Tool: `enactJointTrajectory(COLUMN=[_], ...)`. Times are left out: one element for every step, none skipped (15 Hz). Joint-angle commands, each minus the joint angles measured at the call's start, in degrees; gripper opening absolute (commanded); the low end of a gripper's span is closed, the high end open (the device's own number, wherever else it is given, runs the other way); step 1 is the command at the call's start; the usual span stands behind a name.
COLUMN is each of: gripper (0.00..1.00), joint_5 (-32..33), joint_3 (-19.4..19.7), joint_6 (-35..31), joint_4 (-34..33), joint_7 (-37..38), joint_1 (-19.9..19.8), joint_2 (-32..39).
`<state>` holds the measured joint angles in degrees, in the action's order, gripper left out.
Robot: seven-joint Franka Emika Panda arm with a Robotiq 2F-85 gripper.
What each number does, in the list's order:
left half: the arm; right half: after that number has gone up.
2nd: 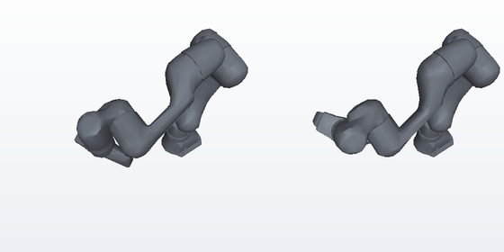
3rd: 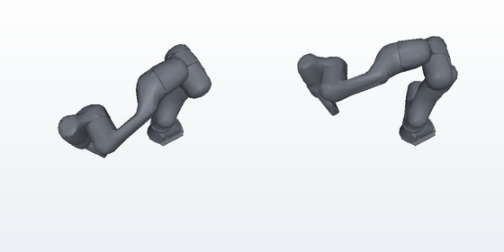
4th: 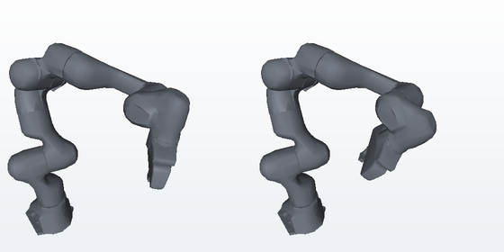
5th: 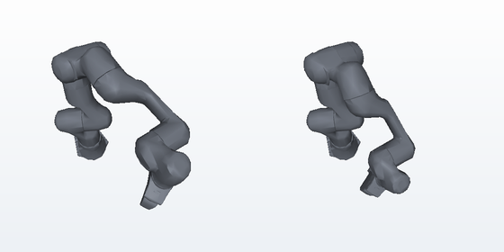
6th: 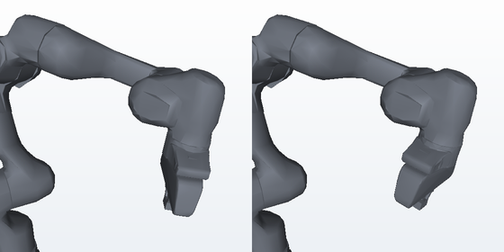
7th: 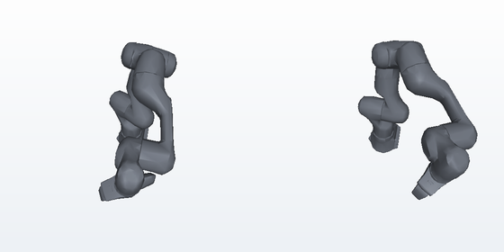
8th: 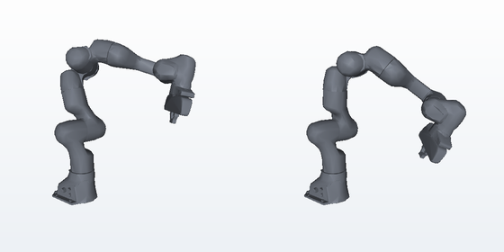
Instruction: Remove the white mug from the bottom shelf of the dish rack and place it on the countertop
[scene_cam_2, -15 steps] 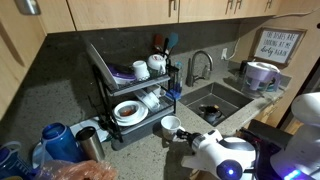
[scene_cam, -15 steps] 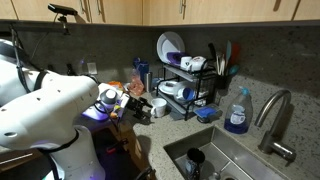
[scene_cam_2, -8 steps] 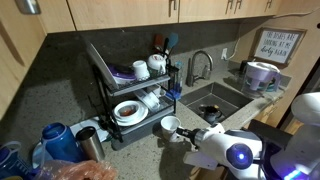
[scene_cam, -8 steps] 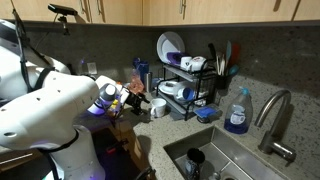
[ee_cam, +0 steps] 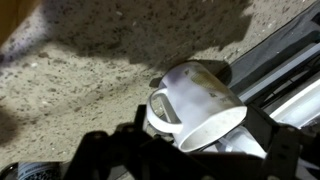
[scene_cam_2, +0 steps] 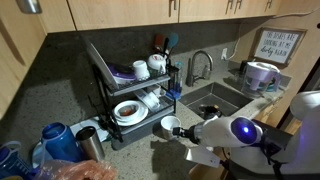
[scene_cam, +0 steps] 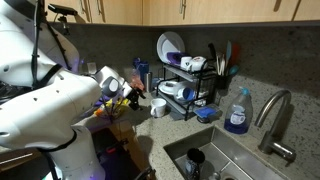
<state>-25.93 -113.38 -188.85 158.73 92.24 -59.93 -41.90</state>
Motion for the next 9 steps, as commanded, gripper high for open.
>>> enactJointTrajectory(gripper=[1.0, 1.0, 1.0, 1.0, 1.0, 1.0, 1.0, 1.0, 1.0], joint_5=[7.05, 8.93, 10.81, 12.53, 9.34, 10.48, 11.11, 11.26, 11.3], joint_3=[1.37, 1.47, 1.29, 1.25, 1.05, 1.06, 0.77, 0.79, 0.83], joint_6=[-3.59, -4.13, -4.68, -4.81, -2.85, -3.05, -3.27, -3.28, -3.28], joint_4=[0.84, 0.81, 0.86, 1.25, 0.01, 0.02, 0.03, 0.09, 0.17], joint_7=[-3.69, -4.37, -5.04, -5.53, -2.07, -2.81, -3.63, -4.4, -4.73], joint_1=[-5.5, -6.91, -8.61, -9.9, -6.46, -7.75, -9.05, -9.58, -9.78], joint_2=[13.71, 16.36, 19.05, 21.74, 12.91, 15.35, 17.34, 18.77, 19.68])
